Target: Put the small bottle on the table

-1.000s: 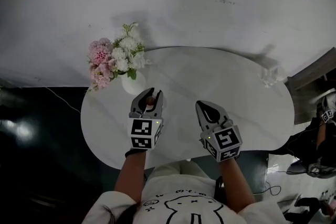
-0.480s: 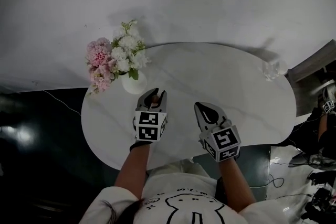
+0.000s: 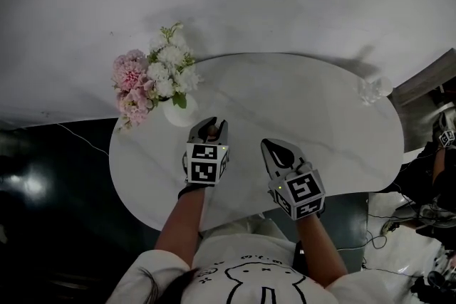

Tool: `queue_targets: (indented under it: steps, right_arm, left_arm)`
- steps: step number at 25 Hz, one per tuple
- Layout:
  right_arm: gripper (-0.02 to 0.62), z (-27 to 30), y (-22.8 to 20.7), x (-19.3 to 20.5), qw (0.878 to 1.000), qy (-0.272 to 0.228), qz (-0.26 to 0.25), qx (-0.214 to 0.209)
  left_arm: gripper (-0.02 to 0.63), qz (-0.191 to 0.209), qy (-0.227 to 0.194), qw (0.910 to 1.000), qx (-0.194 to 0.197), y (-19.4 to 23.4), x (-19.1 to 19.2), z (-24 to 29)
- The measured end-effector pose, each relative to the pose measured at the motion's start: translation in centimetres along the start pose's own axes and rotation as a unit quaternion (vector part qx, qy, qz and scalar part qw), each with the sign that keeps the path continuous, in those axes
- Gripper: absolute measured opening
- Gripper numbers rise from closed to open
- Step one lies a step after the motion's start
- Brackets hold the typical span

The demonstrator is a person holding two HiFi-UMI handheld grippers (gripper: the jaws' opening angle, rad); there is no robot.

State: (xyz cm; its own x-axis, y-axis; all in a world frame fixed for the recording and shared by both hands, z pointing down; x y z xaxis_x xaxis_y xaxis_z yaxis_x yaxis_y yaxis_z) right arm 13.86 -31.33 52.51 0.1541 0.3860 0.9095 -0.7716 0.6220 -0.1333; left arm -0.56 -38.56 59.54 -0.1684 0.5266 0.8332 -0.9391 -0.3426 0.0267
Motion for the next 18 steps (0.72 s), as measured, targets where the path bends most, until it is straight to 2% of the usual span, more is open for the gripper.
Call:
queue_targets:
  steps: [13, 18]
  right_arm:
    - [-0.006, -0.1, -0.3, 0.2, 1.0, 0.001, 0.004, 0.004]
    - [-0.006, -0.2, 0.1, 0.3, 1.0, 0.001, 0.003, -0.005]
  left_arm:
    - [0.095, 0.036, 0.008, 0.9992, 0.01, -1.0, 0.7, 0.4]
    - [0.097, 0.037, 0.011, 0.9991, 0.016, -1.2, 0.7, 0.3]
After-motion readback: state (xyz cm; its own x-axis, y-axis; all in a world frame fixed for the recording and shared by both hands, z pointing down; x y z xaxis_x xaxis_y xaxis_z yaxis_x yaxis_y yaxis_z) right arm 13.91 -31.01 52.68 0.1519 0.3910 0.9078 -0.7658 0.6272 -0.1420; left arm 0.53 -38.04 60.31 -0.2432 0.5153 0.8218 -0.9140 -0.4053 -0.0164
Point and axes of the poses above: the fingertips, and each gripper's own axes: z forward along the fingers, y to its left, x out of its underside, the point moved 4 cm from there along -z, backward along the fingers, and after that the axes turned 3 degrees about -x, right-handed, at the moved point
